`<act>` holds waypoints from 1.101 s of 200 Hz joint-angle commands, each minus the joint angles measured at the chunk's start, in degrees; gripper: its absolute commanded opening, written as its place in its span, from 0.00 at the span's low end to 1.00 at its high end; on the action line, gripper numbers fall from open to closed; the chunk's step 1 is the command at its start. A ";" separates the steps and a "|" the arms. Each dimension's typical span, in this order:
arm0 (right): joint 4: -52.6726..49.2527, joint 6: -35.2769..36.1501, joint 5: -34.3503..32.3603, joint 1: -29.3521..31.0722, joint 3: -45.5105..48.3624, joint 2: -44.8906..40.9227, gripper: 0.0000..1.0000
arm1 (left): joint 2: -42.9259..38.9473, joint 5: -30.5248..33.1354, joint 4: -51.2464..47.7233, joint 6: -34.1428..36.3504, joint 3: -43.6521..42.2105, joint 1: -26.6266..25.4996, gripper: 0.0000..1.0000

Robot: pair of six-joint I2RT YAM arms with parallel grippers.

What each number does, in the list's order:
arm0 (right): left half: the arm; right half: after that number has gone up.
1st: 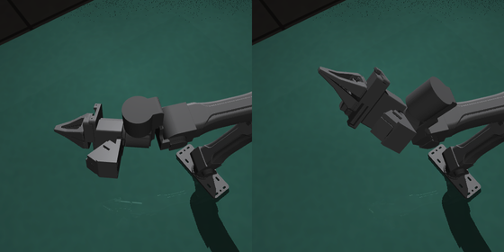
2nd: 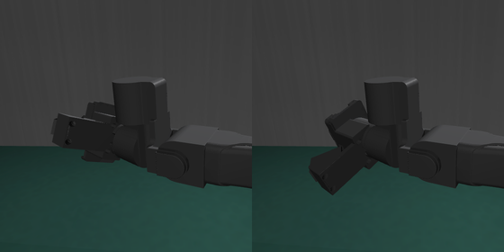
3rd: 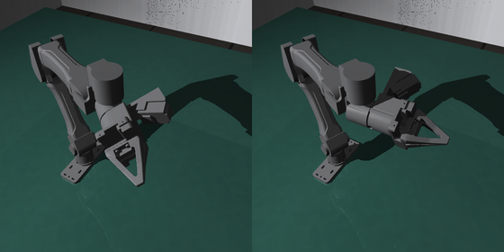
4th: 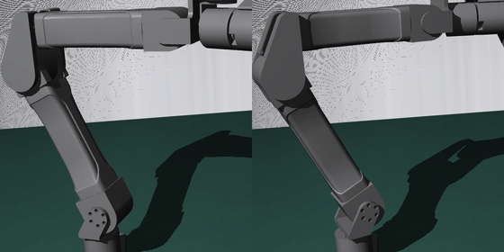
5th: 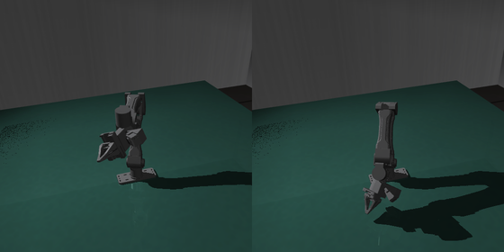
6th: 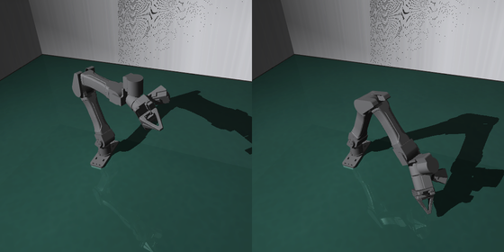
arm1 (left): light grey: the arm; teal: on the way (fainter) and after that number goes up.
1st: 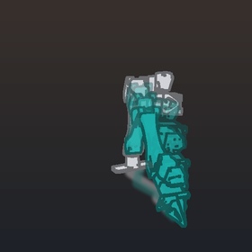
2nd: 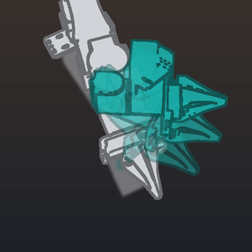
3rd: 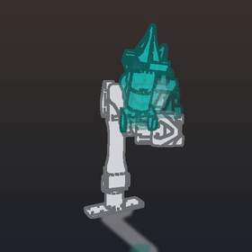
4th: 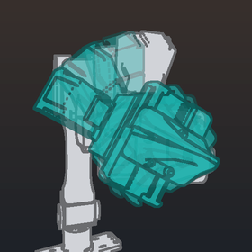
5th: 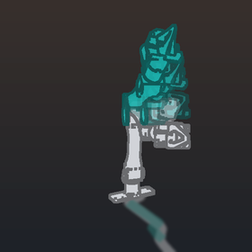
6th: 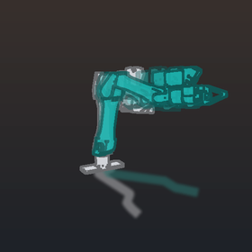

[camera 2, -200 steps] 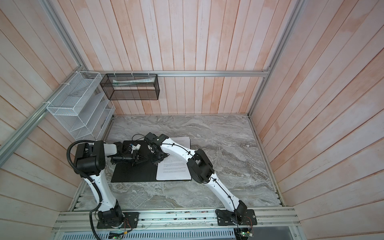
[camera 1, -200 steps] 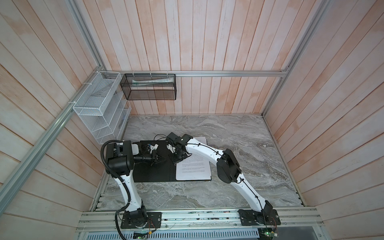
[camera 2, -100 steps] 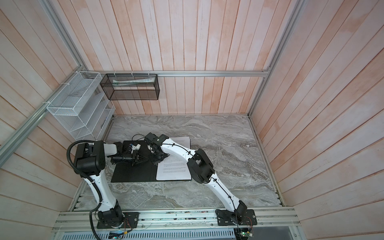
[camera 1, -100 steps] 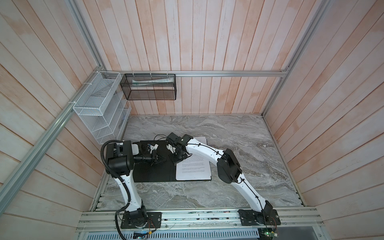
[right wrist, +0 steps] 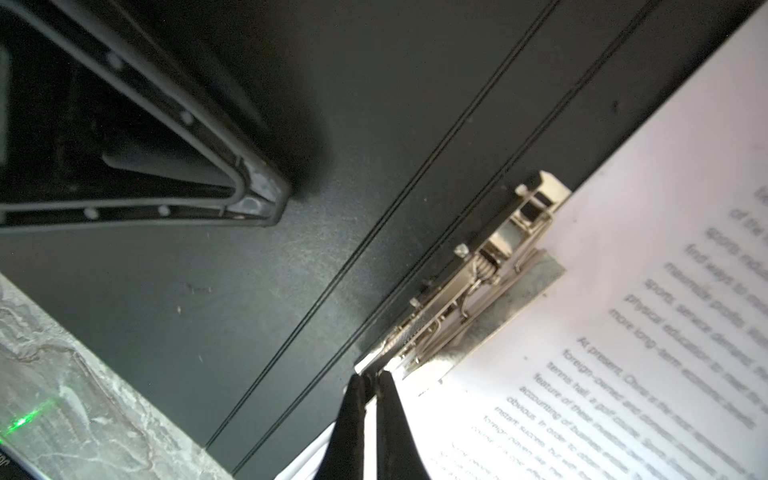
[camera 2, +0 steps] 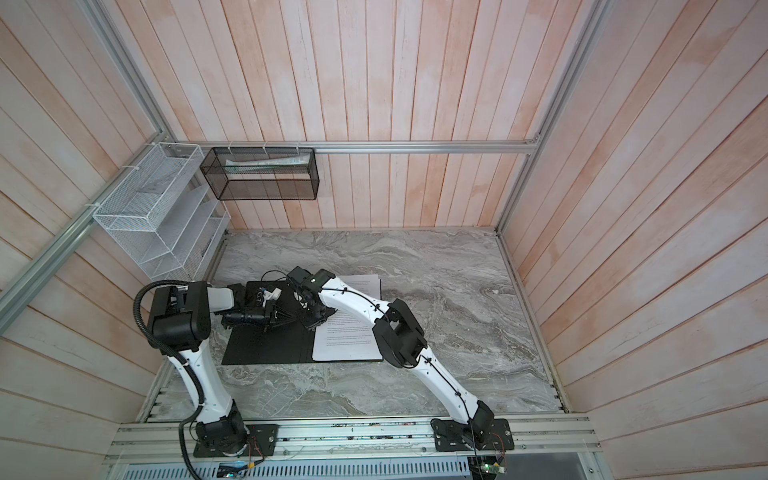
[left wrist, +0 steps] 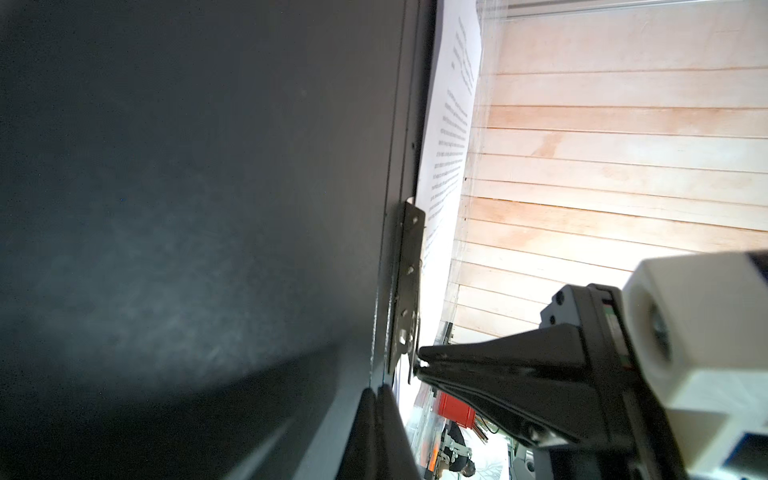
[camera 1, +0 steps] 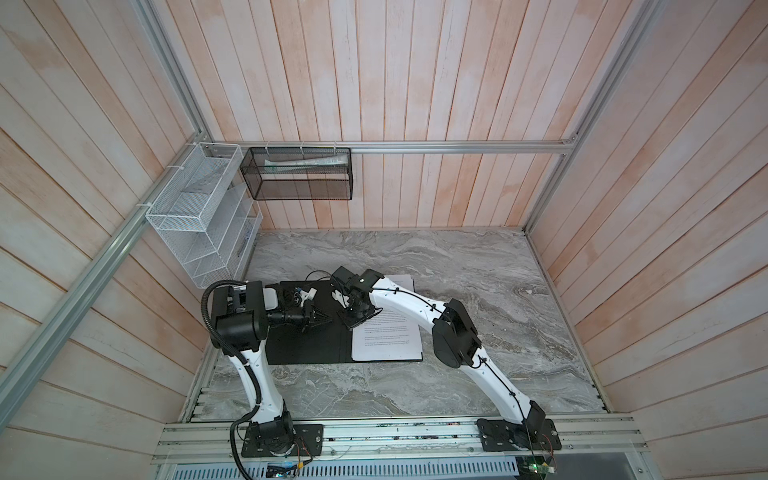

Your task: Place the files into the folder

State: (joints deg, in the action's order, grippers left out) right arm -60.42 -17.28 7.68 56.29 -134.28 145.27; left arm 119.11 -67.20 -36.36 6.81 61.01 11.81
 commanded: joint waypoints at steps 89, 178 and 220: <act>-8.46 1.71 -3.34 0.09 2.59 5.99 0.07 | 0.72 3.66 1.56 -0.24 -1.47 -0.05 0.00; -9.26 1.90 -5.27 0.05 1.80 8.53 0.07 | 0.73 3.65 1.53 -0.22 -1.47 -0.07 0.00; -8.47 1.69 -3.44 -0.04 -1.21 6.87 0.09 | 0.82 3.65 1.50 -0.28 -1.38 -0.12 0.00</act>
State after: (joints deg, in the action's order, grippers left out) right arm -62.02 -16.25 6.74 56.49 -135.76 147.28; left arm 119.11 -67.22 -36.27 6.76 60.99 11.81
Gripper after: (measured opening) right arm 0.083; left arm 0.055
